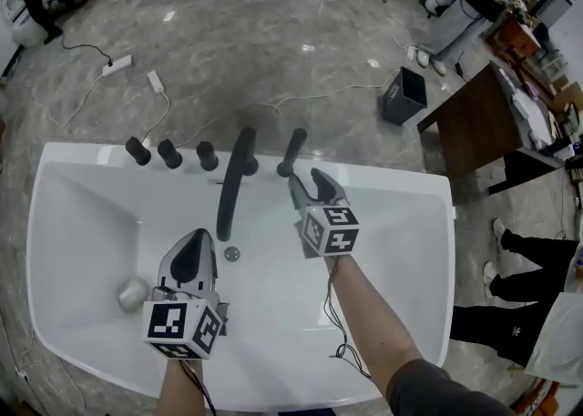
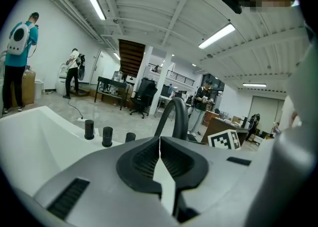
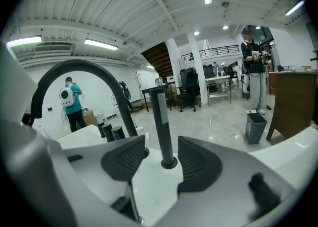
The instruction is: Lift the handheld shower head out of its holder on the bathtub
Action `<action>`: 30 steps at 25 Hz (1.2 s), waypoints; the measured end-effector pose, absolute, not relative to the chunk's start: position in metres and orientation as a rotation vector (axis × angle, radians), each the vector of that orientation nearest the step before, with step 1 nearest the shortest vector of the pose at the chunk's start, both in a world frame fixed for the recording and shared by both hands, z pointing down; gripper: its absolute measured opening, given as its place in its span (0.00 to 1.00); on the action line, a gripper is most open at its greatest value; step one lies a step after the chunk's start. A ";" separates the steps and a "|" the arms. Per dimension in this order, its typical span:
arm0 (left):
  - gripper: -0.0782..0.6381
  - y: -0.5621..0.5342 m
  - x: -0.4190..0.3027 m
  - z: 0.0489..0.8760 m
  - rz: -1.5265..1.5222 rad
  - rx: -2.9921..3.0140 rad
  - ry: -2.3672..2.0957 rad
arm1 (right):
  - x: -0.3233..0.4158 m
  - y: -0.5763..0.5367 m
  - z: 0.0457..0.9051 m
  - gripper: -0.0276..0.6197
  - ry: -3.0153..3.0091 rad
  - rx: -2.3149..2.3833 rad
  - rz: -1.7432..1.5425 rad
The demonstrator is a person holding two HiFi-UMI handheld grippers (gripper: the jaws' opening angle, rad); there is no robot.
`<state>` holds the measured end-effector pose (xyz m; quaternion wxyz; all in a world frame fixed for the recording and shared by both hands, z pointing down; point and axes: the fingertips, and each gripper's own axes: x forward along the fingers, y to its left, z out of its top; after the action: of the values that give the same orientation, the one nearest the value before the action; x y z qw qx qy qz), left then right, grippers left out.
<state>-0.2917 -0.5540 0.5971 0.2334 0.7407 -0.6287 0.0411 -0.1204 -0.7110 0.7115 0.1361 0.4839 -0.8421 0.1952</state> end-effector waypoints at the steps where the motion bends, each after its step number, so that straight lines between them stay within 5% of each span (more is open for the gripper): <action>1: 0.13 -0.555 -0.291 0.595 0.110 2.043 -1.723 | -0.122 -0.716 0.714 0.35 -2.437 1.404 0.558; 30: 0.13 -0.552 -0.304 0.614 0.113 2.024 -1.753 | -0.154 -0.767 0.753 0.26 -2.341 1.431 0.445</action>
<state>-0.3043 -0.5523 0.6137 0.2286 0.7352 -0.6368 0.0411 -0.1539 -0.7672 0.7531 0.1799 0.5065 -0.8284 0.1575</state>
